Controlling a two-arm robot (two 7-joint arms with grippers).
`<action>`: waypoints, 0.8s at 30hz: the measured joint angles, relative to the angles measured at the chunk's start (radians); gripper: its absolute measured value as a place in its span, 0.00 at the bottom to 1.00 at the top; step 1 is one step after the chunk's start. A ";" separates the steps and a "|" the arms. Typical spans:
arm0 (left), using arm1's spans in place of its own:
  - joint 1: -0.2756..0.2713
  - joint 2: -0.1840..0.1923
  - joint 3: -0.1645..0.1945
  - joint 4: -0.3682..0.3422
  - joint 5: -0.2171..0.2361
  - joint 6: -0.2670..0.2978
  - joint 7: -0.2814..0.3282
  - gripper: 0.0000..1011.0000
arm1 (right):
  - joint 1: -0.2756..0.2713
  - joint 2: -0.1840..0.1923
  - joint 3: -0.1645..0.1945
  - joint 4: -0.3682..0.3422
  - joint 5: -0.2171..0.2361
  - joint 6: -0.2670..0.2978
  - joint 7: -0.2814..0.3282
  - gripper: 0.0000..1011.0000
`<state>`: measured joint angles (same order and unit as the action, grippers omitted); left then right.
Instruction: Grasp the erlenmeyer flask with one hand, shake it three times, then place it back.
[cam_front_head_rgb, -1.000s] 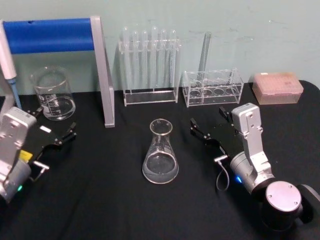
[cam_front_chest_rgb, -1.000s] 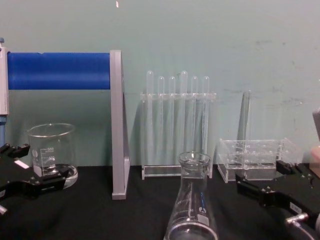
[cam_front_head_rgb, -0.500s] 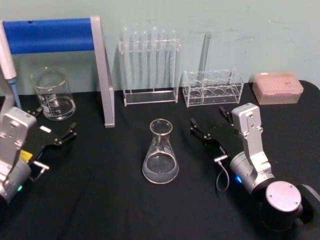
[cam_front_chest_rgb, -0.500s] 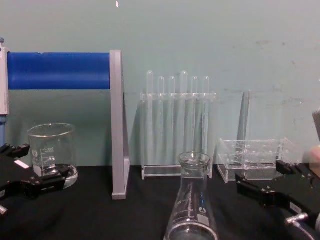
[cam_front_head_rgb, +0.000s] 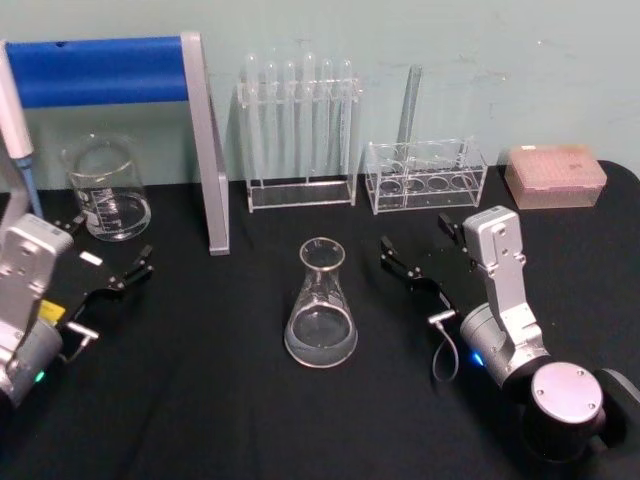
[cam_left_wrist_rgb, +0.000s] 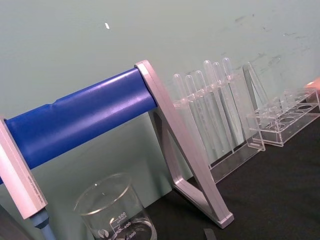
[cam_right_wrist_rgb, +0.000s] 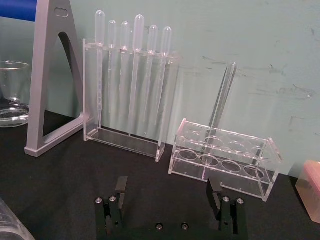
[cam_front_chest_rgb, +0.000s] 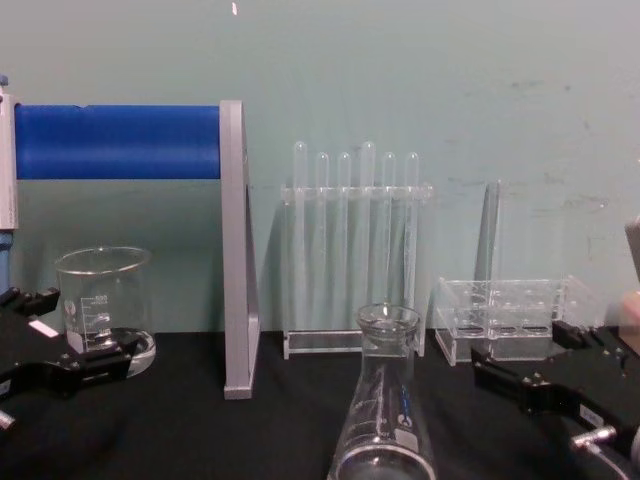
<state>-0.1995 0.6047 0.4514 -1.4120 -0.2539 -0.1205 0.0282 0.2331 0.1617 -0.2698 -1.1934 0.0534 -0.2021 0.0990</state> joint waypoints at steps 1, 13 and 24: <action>0.000 0.000 0.000 0.000 0.000 0.000 0.000 0.99 | 0.000 0.000 0.000 0.000 0.000 0.000 0.000 0.99; 0.000 0.000 0.000 0.000 0.000 0.000 0.000 0.99 | 0.000 0.000 0.000 0.000 0.000 0.000 0.000 0.99; 0.000 0.000 0.000 0.000 0.000 0.000 0.000 0.99 | 0.000 0.000 0.000 0.000 0.000 0.000 0.000 0.99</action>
<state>-0.1995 0.6047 0.4514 -1.4120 -0.2539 -0.1205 0.0282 0.2330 0.1617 -0.2698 -1.1934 0.0534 -0.2021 0.0990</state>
